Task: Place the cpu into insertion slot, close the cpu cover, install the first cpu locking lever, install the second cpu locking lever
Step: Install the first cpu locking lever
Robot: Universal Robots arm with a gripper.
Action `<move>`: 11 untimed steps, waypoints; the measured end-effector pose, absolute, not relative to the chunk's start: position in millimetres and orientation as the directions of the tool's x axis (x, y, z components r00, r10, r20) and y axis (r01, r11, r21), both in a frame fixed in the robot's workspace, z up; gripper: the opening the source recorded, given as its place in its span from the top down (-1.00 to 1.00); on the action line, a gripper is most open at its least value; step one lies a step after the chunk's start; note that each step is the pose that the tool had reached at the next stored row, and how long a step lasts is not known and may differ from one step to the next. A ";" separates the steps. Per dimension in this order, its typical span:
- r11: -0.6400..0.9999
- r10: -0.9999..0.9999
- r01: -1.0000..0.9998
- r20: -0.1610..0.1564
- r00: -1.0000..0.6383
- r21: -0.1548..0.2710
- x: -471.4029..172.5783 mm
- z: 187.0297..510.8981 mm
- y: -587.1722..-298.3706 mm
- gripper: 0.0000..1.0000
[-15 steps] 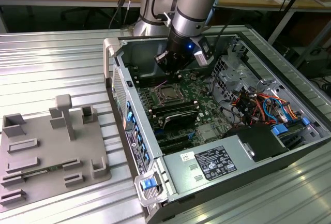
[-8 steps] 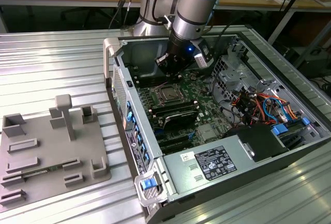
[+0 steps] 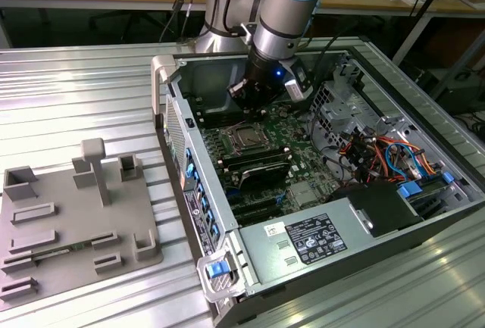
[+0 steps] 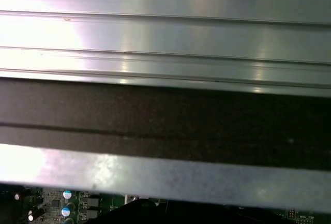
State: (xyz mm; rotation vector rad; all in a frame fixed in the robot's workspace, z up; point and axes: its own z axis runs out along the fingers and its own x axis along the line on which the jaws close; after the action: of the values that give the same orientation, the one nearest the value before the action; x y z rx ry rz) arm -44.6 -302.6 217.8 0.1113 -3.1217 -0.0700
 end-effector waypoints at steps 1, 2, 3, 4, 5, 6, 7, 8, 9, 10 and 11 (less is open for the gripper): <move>0.996 -0.072 -0.071 0.015 -0.997 0.045 -44.1 217.3 -302.6 0.79; 0.996 -0.072 -0.071 0.015 -0.997 0.045 -43.7 216.9 -302.6 0.79; 0.996 -0.072 -0.071 0.015 -0.997 0.045 -43.2 216.4 -302.6 0.79; 0.996 -0.072 -0.071 0.015 -0.997 0.045 -42.8 216.0 -302.6 0.79; 0.996 -0.072 -0.071 0.015 -0.997 0.045 -42.6 215.6 -302.6 0.79; 0.996 -0.072 -0.071 0.015 -0.997 0.045 -42.4 215.2 -302.6 0.79; 0.996 -0.071 -0.071 0.015 -0.997 0.045 -42.2 214.5 -302.6 0.79; 0.996 -0.071 -0.071 0.015 -0.997 0.045 -42.1 213.9 -302.6 0.79; 0.996 -0.071 -0.071 0.015 -0.997 0.045 -42.1 213.1 -302.6 0.79; 0.996 -0.072 -0.071 0.015 -0.997 0.045 -42.1 212.6 -302.6 0.79; 0.996 -0.072 -0.071 0.015 -0.997 0.046 -42.1 212.0 -302.6 0.79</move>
State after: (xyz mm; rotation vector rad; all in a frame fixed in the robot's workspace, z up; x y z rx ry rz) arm -42.1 -302.6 212.0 0.1113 -3.1218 -0.0705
